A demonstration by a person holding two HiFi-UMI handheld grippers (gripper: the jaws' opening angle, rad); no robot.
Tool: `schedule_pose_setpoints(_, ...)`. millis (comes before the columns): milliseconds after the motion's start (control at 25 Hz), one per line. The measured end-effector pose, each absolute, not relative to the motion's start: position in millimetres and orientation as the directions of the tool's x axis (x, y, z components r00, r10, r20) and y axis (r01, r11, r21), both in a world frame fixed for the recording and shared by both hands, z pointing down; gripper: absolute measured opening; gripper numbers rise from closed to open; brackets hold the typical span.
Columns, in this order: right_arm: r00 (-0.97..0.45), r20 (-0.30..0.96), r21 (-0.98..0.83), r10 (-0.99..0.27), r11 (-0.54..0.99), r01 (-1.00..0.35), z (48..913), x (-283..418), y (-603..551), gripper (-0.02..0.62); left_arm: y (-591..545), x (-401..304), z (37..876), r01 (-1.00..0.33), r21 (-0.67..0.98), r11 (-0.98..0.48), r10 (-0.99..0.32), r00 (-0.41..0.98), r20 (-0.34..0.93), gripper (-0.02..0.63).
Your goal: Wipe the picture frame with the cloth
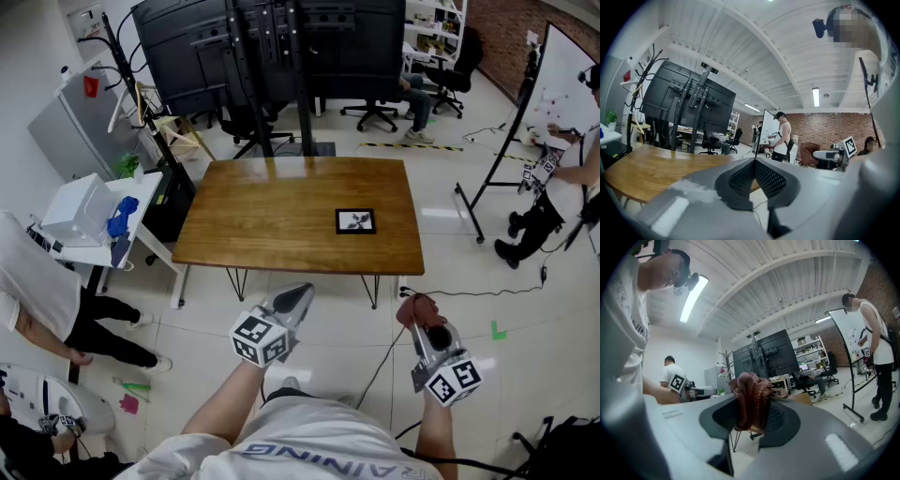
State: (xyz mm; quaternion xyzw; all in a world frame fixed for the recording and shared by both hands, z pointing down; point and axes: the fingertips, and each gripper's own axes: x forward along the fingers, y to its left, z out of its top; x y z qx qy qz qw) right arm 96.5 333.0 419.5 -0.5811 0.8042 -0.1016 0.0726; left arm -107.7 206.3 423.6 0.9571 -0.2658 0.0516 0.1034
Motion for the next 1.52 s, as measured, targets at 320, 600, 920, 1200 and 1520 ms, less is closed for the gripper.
schedule_pose_setpoints(320,-0.396,0.021,-0.199,-0.918,0.385,-0.901,428,112,311,0.114,196,-61,431,-0.5,0.148,-0.853,-0.477,0.863,0.165,0.006)
schedule_pose_setpoints(600,-0.418,0.095,-0.169,-0.904,0.399,-0.901,441,118,260,0.115,132,-41,444,-0.494,0.185,-0.849,-0.471,0.868,0.157,0.006)
schedule_pose_setpoints(920,-0.359,0.131,-0.184,-0.924,0.333,-0.925,436,136,133,0.115,-11,-33,442,-0.498,0.162,-0.852,-0.473,0.865,0.166,0.006)
schedule_pose_setpoints(1200,-0.338,0.181,-0.207,-0.924,0.3,-0.931,440,132,32,0.115,-84,-31,467,-0.465,0.184,-0.866,-0.424,0.878,0.223,0.006)
schedule_pose_setpoints(1520,-0.352,0.237,-0.238,-0.906,0.297,-0.925,444,164,-25,0.115,-117,-27,500,-0.539,0.28,-0.795,-0.475,0.839,0.265,0.006)
